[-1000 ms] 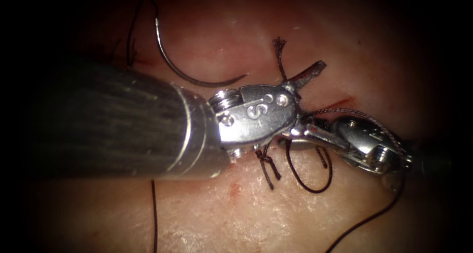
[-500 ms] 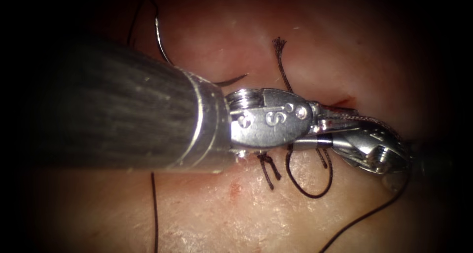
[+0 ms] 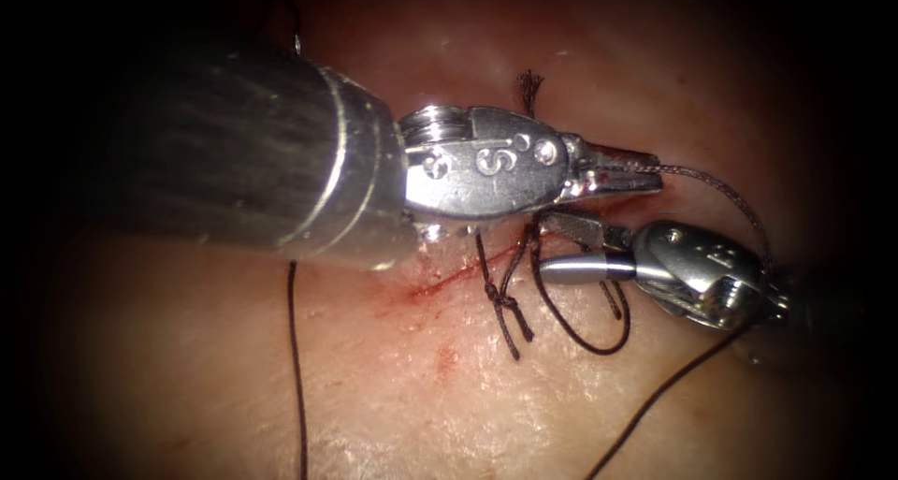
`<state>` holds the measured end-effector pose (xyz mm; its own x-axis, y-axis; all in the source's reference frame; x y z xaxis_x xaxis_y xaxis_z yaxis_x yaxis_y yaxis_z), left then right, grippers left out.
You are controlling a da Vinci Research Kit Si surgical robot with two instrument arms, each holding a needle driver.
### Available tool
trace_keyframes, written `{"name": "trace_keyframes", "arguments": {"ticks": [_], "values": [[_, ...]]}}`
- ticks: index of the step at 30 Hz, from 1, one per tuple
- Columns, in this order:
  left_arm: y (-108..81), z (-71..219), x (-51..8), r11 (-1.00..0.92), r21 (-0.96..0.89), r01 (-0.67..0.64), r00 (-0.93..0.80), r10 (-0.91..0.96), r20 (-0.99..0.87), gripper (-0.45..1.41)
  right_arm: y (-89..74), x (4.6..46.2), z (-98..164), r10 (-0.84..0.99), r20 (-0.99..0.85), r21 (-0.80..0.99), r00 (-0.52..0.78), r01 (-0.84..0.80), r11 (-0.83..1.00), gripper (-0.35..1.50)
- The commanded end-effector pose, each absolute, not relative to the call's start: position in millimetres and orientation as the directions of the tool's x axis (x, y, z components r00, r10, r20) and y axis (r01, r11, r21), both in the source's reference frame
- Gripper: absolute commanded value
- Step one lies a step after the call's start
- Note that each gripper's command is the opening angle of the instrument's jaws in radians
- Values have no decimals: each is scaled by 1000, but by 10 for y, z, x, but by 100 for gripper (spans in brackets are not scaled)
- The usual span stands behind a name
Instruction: Wound Closure
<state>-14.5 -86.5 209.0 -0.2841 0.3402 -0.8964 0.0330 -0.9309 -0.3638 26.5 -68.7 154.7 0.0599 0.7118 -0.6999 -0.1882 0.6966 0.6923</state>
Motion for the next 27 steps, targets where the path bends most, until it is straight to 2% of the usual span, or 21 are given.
{"name": "trace_keyframes", "arguments": {"ticks": [1,7,10,14,23,27], "values": [[-869,2098,-154,-928,-370,38,-252,349,-902,-45,-698,276,1550,713,-698,697,66,-169,697,44],[-850,2114,-173,-937,-336,93,-50,333,-942,-45,-711,288,1548,707,-702,700,87,-94,707,42],[-833,2141,-167,-944,-310,114,30,315,-949,-45,-719,288,1538,699,-709,701,86,-9,713,29],[-824,2169,-155,-953,-274,126,59,283,-957,-45,-722,286,1531,709,-702,711,70,33,702,29],[-836,2235,-148,-974,-193,119,168,212,-963,-45,-717,290,1516,747,-661,741,-66,96,664,29],[-846,2251,-151,-981,-159,107,223,179,-958,-45,-709,287,1508,765,-620,762,-174,100,640,29]]}}
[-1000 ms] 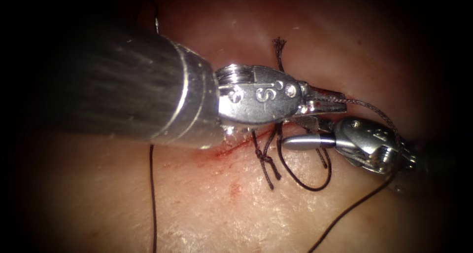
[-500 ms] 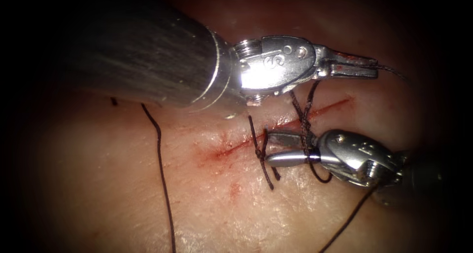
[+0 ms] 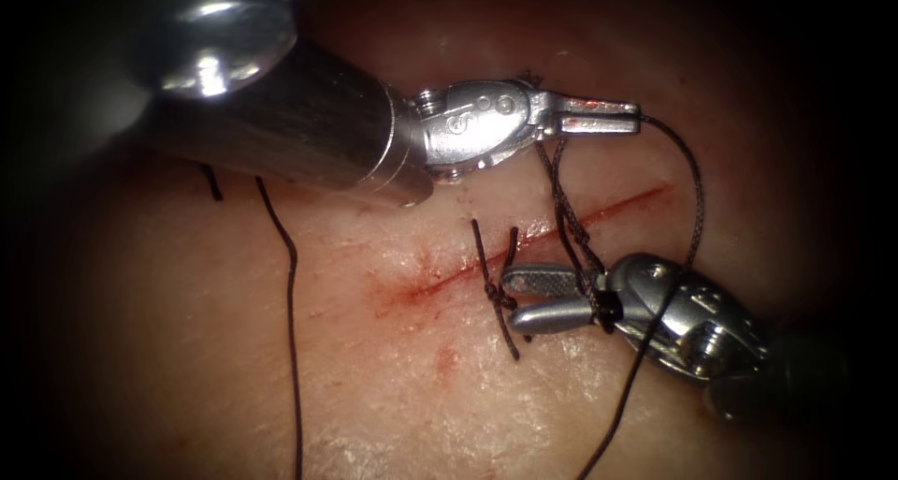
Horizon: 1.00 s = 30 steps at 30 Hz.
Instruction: Wound Closure
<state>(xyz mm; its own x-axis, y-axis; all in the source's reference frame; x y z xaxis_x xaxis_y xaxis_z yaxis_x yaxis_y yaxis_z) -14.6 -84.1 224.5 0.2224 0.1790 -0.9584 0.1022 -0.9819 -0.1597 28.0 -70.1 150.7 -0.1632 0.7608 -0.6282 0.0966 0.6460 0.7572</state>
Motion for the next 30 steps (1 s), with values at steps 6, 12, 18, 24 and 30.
{"name": "trace_keyframes", "arguments": {"ticks": [6,12,18,24,30], "values": [[-856,2267,-140,-984,-143,106,213,163,-963,-45,-695,274,1509,757,-598,776,-262,46,629,29],[-863,2271,-127,-992,-103,73,203,116,-972,-45,-685,263,1515,744,-575,793,-339,-9,609,29],[-887,2270,-116,-998,-62,28,209,67,-976,-45,-677,255,1519,723,-567,808,-394,-98,581,29],[-909,2259,-100,-1000,-10,-10,240,8,-971,-45,-669,239,1529,700,-569,812,-432,-160,561,29],[-923,2248,-88,-999,24,-41,290,-35,-956,-45,-668,227,1536,692,-593,801,-411,-217,558,29]]}}
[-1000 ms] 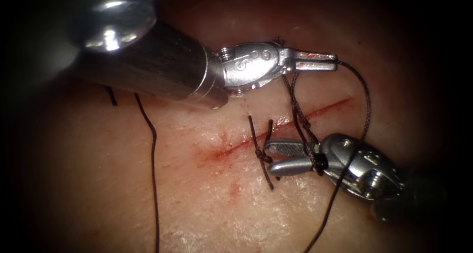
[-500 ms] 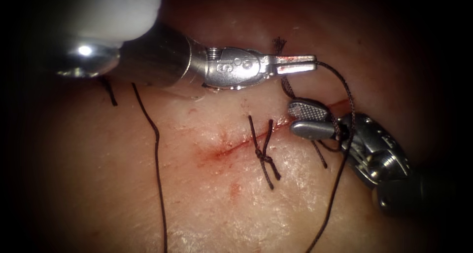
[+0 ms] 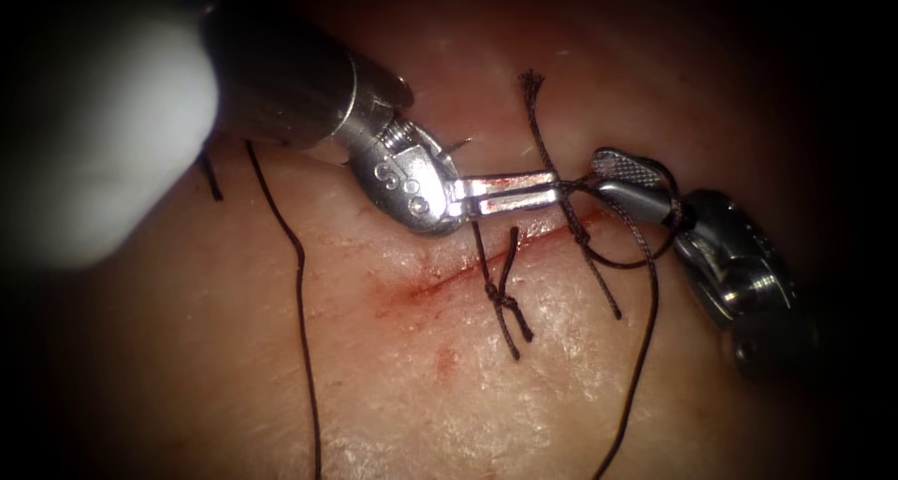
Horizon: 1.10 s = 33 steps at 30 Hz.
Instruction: Wound Closure
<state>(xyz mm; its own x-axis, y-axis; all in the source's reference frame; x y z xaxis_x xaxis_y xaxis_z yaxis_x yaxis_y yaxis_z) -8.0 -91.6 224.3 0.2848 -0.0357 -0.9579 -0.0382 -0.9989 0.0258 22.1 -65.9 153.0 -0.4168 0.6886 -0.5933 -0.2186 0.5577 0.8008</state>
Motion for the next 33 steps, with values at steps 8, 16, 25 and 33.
{"name": "trace_keyframes", "arguments": {"ticks": [8,16,25,33], "values": [[-938,2234,-95,-999,-3,-38,269,-8,-963,-45,-661,236,1536,717,-603,798,-349,-271,539,35],[-951,2210,-104,-994,-107,-15,204,101,-974,-45,-655,262,1526,729,-595,804,-339,-279,526,69],[-954,2208,-103,-965,-240,-102,82,232,-969,-45,-656,265,1523,724,-603,797,-335,-281,534,69],[-936,2231,-104,-955,-259,-144,31,257,-966,-45,-660,273,1523,727,-604,797,-327,-269,541,69]]}}
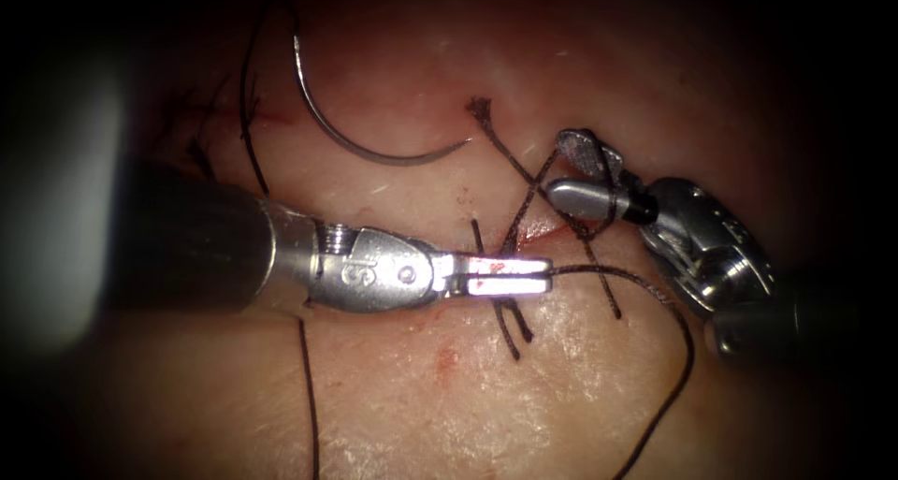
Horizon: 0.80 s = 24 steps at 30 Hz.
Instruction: Wound Closure
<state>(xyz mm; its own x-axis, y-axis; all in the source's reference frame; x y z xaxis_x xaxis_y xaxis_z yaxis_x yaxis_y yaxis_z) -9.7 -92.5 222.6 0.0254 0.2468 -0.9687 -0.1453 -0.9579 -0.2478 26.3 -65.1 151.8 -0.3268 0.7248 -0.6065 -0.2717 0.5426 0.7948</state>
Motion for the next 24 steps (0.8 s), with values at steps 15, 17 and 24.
{"name": "trace_keyframes", "arguments": {"ticks": [15,17,24], "values": [[-956,2286,-113,-865,-457,-208,70,453,-889,-45,-651,280,1527,724,-610,792,-323,-280,542,69],[-955,2281,-110,-831,-511,-219,83,506,-859,-45,-648,282,1528,726,-615,787,-308,-293,543,67],[-951,2247,-106,-758,-607,-241,88,605,-791,-45,-644,298,1534,729,-682,672,-62,-445,591,79]]}}
